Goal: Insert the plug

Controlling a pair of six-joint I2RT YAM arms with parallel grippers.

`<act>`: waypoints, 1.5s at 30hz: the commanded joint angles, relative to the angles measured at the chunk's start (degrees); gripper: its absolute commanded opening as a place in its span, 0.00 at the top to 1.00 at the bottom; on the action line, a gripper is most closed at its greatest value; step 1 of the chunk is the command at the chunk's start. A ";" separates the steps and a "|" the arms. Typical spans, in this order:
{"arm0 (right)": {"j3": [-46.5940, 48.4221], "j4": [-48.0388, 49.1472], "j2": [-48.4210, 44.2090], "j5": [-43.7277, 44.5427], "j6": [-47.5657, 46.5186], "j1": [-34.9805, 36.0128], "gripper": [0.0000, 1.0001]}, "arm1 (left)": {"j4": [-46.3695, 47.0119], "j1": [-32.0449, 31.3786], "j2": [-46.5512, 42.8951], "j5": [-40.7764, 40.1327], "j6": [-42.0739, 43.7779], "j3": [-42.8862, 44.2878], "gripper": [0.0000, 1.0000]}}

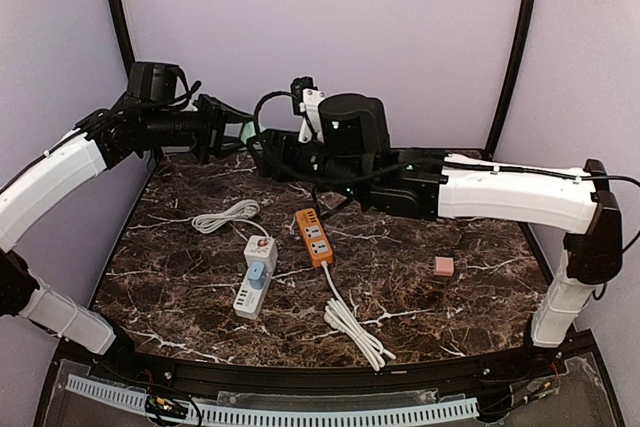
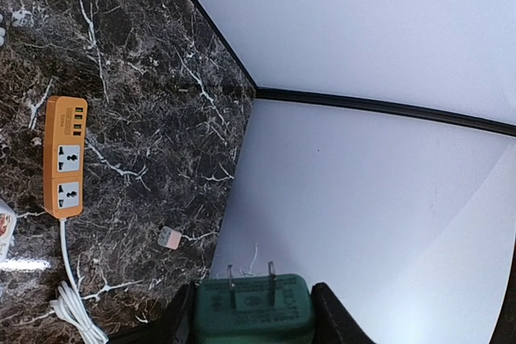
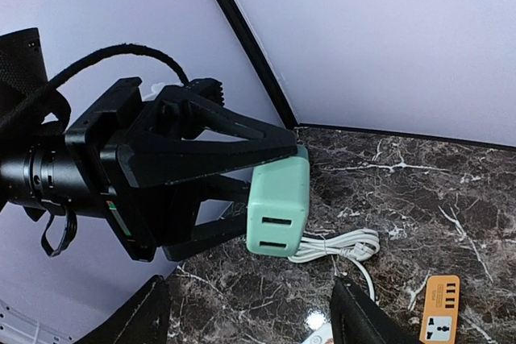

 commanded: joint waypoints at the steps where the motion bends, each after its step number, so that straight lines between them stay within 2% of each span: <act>1: 4.26 2.30 2.19 1.92 -1.97 0.69 0.34 | 3.02 0.31 -2.34 0.13 -4.71 -1.14 0.99; 14: 13.08 0.41 9.36 7.35 -2.88 0.75 0.42 | 3.32 0.31 -3.53 -0.55 -8.02 -1.32 0.99; 24: 18.73 -2.37 13.31 8.98 -3.18 0.61 0.58 | 3.25 0.28 -4.58 -0.88 -8.48 -2.41 0.99; 39: 21.35 -5.32 15.38 7.47 -1.95 0.02 0.69 | 3.00 0.23 -5.03 -1.11 -7.98 -2.88 0.99; 45: 21.50 -5.52 15.35 7.41 -1.93 -0.25 0.81 | 2.57 0.23 -5.47 -1.30 -7.74 -3.32 0.99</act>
